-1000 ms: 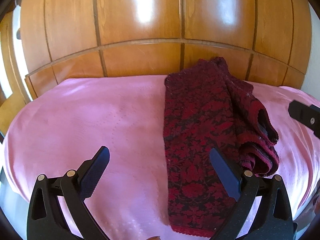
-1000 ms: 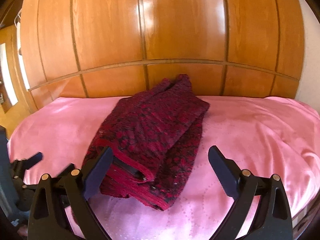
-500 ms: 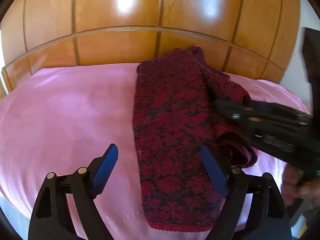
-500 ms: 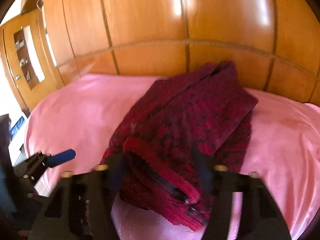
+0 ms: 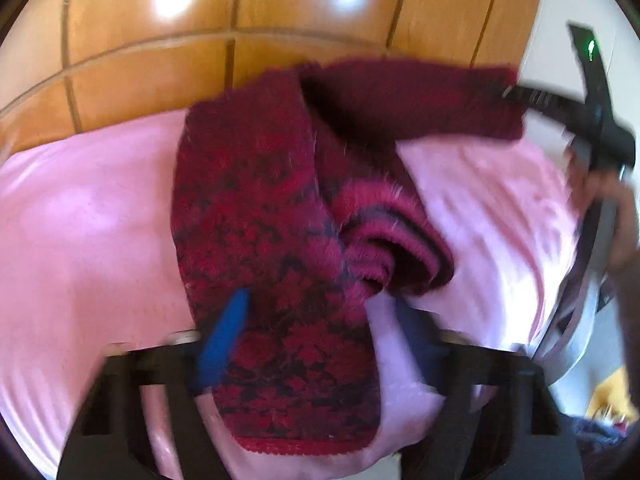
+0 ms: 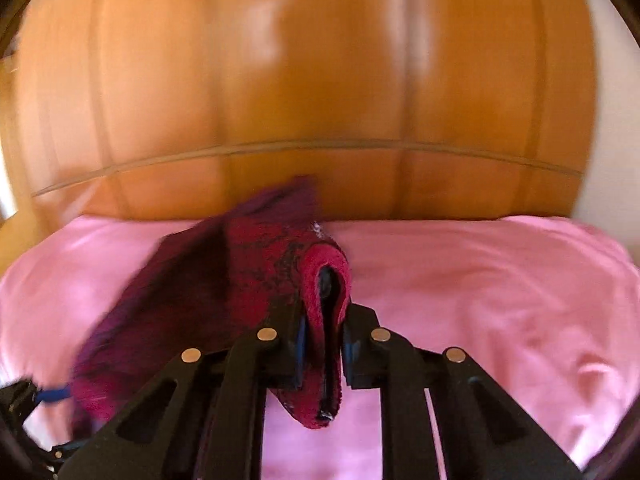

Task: Fold small clothes
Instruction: 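Grasp the sweater edge with the right tool while the left tool grasps another edge, then lift and shake the sweater open with both tools, spreading it on the bed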

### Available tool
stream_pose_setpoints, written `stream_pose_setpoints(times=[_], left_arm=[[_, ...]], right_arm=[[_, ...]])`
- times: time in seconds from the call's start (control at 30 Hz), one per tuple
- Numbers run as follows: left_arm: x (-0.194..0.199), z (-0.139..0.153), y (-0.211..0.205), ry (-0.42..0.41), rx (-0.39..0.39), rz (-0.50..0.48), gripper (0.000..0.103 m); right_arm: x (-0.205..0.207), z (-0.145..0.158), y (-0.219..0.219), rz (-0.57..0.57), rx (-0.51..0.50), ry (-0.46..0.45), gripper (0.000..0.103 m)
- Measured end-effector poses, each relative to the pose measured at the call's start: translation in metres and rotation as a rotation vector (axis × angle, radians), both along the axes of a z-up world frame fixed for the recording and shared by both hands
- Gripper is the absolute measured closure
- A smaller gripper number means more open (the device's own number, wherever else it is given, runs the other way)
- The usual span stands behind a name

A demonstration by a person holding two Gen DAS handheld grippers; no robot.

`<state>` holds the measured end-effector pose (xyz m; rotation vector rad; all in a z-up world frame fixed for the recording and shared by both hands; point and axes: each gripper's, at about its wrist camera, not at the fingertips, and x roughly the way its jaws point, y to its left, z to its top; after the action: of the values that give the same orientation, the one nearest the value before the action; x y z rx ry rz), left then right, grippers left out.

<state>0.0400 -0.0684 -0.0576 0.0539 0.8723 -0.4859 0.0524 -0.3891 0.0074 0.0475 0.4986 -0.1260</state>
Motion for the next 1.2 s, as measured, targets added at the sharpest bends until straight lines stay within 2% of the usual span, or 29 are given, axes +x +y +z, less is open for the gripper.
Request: stream_pose_setpoints(times=[0.07,0.1,0.2,0.37,0.47,0.57,0.7,0.77,0.8,0.83,0.87,0.9,0.93,1.0,1.07,1.1,1.17,1.2], left_arm=[[0.005,-0.001,0.007,0.01,-0.02,0.007,0.084],[0.007,0.004,0.016,0.009,-0.053,0.017,0.087],[0.014,0.026,0.049,0.001,-0.155,0.045,0.09],[0.042,0.065,0.11,-0.084,-0.19,0.186,0.091],[0.084,0.088,0.145,-0.157,-0.145,0.303,0.091],[0.129,0.103,0.175,-0.19,-0.088,0.418,0.092],[0.194,0.106,0.213,-0.187,0.047,0.622,0.092],[0.219,0.098,0.232,-0.151,0.071,0.719,0.086],[0.224,0.095,0.236,-0.141,0.076,0.755,0.079],[0.225,0.092,0.241,-0.135,0.082,0.795,0.059],[0.222,0.091,0.24,-0.149,0.073,0.813,0.034],[0.215,0.091,0.24,-0.181,0.047,0.826,0.024],[0.201,0.09,0.239,-0.22,0.002,0.835,0.019],[0.187,0.084,0.234,-0.212,-0.068,0.797,0.019],[0.165,0.072,0.22,-0.167,-0.176,0.707,0.02],[0.153,0.058,0.209,-0.122,-0.246,0.634,0.021],[0.142,0.034,0.188,-0.024,-0.345,0.508,0.029],[0.138,0.022,0.177,0.023,-0.387,0.456,0.03]], right_arm=[[0.005,0.001,-0.031,-0.079,-0.012,0.002,0.091],[0.007,0.001,-0.044,-0.112,-0.02,0.005,0.091],[0.023,-0.005,-0.088,-0.229,-0.063,0.033,0.091],[0.061,-0.027,-0.146,-0.385,-0.092,0.117,0.091],[0.078,-0.042,-0.173,-0.462,-0.091,0.175,0.091],[0.09,-0.052,-0.193,-0.519,-0.08,0.22,0.091],[0.096,-0.055,-0.205,-0.542,-0.047,0.243,0.09],[0.093,-0.054,-0.201,-0.544,-0.054,0.239,0.083],[0.09,-0.052,-0.199,-0.541,-0.051,0.231,0.066],[0.086,-0.049,-0.197,-0.527,-0.045,0.213,0.048],[0.082,-0.047,-0.189,-0.516,-0.049,0.201,0.047],[0.076,-0.042,-0.177,-0.495,-0.061,0.192,0.048],[0.072,-0.039,-0.168,-0.468,-0.065,0.187,0.047],[0.06,-0.037,-0.142,-0.367,-0.022,0.189,0.045],[0.051,-0.043,-0.112,-0.21,0.084,0.221,0.045],[0.05,-0.048,-0.098,-0.135,0.143,0.246,0.045],[0.046,-0.065,-0.061,0.036,0.284,0.309,0.046],[0.045,-0.072,-0.046,0.1,0.337,0.335,0.047]])
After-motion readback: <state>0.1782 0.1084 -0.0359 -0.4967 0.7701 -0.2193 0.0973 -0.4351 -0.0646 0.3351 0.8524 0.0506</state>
